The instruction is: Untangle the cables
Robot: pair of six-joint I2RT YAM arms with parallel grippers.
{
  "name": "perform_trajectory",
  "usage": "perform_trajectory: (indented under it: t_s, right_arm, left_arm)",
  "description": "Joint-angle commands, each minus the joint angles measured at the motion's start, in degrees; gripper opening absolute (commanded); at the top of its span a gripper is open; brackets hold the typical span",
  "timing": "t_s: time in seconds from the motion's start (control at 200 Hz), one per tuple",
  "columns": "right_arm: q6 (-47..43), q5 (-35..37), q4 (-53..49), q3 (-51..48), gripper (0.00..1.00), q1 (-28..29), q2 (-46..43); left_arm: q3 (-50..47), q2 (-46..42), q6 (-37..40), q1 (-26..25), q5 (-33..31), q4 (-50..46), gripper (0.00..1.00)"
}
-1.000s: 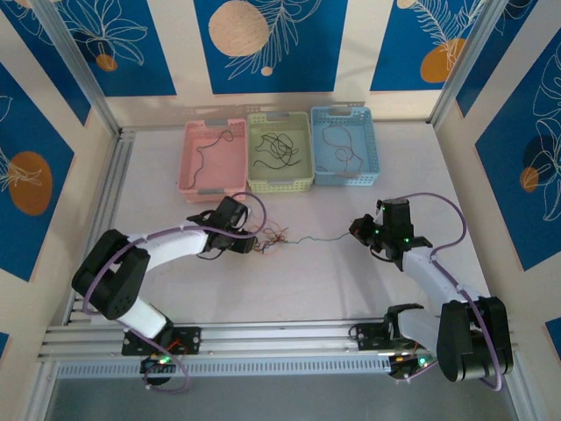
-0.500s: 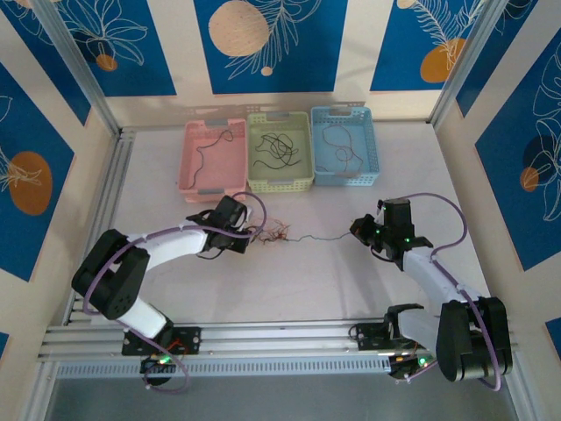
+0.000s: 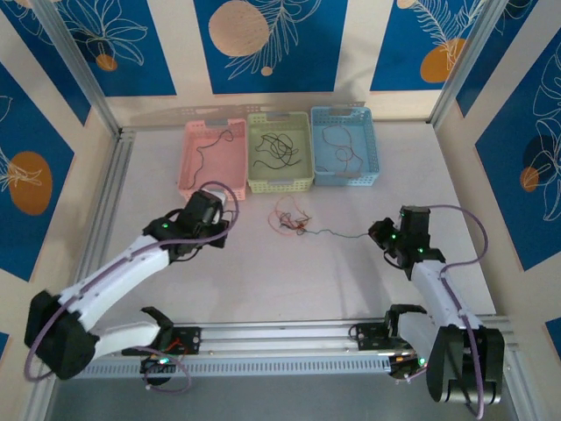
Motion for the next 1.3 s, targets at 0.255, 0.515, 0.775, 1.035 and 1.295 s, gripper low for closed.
perform_trajectory:
  t_s: [0.255,0.515,0.775,1.035,1.295]
  right_arm:
    - [1.4,-3.1,0.6,-2.2,0.00,-2.2,-1.4]
    - [-4.1,-3.5,-1.4,2.8,0.46,7.1,-1.2]
    - [-10.3,-1.8,-0.8,7.4,0.72,22.3,-6.8]
    - [-9.5,-8.2,10.5,11.1,0.72,38.9,-8.1]
    - [-7.3,-4.9,23.0,16.0,0.73,52.9,0.2]
  left_arm:
    - [8.2,-14.8,0.3,0.5,3.9,-13.6,0.00]
    - [2.2,-19.0,-5.1,0.5,19.0,-1.1,0.00]
    - [-3.2,-18.8,-14.1,0.5,26.6,11.0,0.00]
    - [-6.8,-17.3,-21.1,0.5,28.9,20.7,0.00]
    - [-9.0,-15.8,-25.1,0.4,32.0,27.4,0.00]
